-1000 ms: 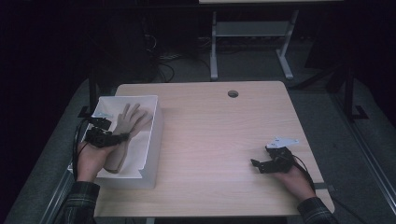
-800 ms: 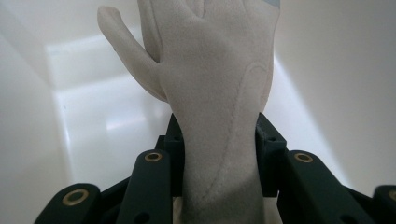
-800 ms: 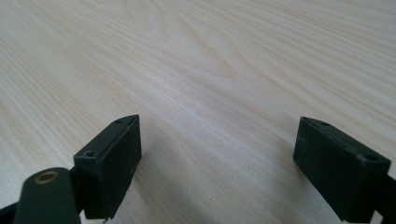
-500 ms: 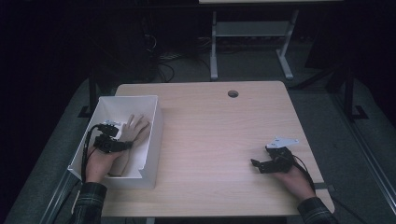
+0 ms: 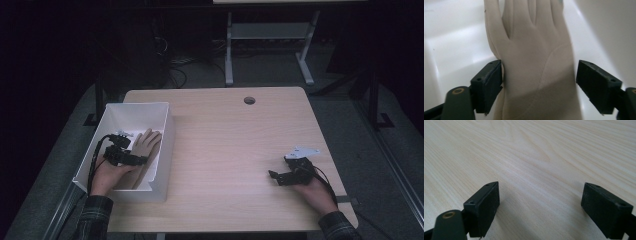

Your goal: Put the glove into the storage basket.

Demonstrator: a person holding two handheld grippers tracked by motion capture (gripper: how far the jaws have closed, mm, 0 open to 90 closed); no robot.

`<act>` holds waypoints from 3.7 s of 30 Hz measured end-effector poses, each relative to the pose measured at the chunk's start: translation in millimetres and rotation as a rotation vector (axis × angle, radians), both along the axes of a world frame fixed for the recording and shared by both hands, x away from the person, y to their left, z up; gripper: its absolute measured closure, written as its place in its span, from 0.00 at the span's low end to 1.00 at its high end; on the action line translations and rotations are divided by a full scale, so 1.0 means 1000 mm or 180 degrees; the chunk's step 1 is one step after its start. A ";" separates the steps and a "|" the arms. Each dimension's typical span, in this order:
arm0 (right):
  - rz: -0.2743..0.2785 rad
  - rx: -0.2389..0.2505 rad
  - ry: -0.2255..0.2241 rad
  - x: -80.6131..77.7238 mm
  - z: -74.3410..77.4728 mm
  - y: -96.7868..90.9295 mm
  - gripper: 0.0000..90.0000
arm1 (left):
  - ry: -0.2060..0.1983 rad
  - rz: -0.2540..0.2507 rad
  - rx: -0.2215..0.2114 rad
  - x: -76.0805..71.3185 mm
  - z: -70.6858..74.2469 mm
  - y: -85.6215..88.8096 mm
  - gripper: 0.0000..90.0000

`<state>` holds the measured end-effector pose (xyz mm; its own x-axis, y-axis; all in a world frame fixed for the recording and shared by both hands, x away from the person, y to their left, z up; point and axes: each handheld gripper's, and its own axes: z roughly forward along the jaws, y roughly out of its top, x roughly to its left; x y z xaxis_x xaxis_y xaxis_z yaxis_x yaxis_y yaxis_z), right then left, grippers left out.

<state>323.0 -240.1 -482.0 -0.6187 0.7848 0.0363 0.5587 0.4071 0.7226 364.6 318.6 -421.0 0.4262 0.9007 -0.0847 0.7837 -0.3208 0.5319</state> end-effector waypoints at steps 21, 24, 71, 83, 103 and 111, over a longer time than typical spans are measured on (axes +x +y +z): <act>-0.0001 0.0000 0.0000 0.000 0.000 0.000 0.16 | -0.0373 -0.0081 -0.0209 -0.003 0.058 -0.012 0.21; -0.0002 0.0001 0.0001 0.000 0.000 0.000 0.16 | -0.0429 -0.0123 -0.0249 -0.003 0.069 -0.017 0.21; 0.0001 0.0000 -0.0001 0.000 0.000 0.000 0.16 | -0.0644 -0.1151 -0.0533 -0.033 0.079 -0.204 0.21; 0.0006 -0.0004 0.0004 0.000 0.000 0.000 0.16 | -0.0658 -0.1427 -0.0440 -0.045 0.031 -0.234 0.21; -0.0004 0.0022 -0.0001 -0.001 0.000 0.001 0.16 | -0.0580 -0.1589 -0.0151 -0.052 -0.048 -0.252 0.21; 0.0003 0.0010 -0.0007 -0.001 0.000 0.001 0.16 | -0.0763 -0.1660 -0.0299 -0.054 -0.057 -0.254 0.16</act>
<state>322.1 -239.1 -482.1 -0.6196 0.7840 0.0374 0.5567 0.4053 0.7251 310.5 65.0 -478.4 0.8286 0.5599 -0.0006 0.3890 -0.5750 0.7198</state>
